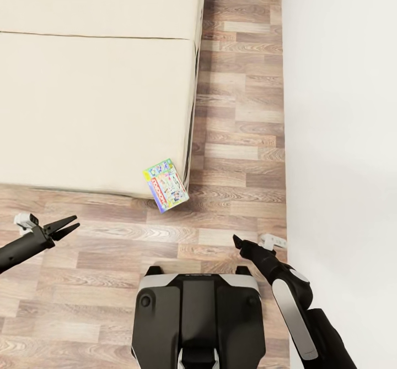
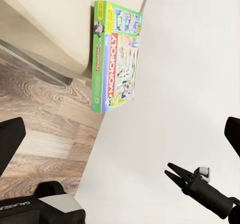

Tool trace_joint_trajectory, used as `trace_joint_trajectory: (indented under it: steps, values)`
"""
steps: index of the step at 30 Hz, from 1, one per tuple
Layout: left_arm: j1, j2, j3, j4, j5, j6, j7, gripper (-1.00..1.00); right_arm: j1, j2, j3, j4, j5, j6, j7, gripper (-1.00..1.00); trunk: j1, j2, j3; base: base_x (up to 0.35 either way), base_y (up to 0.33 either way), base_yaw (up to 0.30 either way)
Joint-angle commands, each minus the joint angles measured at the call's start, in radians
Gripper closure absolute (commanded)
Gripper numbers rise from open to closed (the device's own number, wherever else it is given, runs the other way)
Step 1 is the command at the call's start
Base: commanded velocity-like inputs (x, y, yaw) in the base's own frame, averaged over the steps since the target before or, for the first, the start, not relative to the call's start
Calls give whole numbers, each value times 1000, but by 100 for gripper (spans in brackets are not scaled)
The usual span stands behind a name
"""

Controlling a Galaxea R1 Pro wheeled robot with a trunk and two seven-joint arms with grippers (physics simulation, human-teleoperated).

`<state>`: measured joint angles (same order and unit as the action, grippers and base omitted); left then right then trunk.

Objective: Put all the toys in the child's room - the three board games (two on the bed and one on the table), the two jigsaw puzzles on the table, and the tennis ball on the table - inside the toy box on the table in the child's room.

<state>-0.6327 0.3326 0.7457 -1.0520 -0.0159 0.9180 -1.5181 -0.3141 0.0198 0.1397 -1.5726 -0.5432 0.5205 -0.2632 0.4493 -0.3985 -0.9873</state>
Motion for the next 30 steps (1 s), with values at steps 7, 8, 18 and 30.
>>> trace_joint_trajectory:
  steps: [7,8,18,30]
  values:
    - [1,-1,-5,0,0,10,-5,-100,0,0,1,-1,-11,3,-10,-100,1,-1,11,0,46,0]
    - [1,-1,-5,0,0,10,-5,-100,0,-1,0,-1,-11,3,-10,-100,1,-1,12,0,160,0]
    - [1,0,-1,0,1,10,-5,-100,-1,1,0,3,-11,2,-10,-100,1,-1,29,9,71,0]
    - [1,0,-2,0,1,10,-5,-100,0,2,0,12,-12,0,-10,-100,1,-1,49,1,130,0]
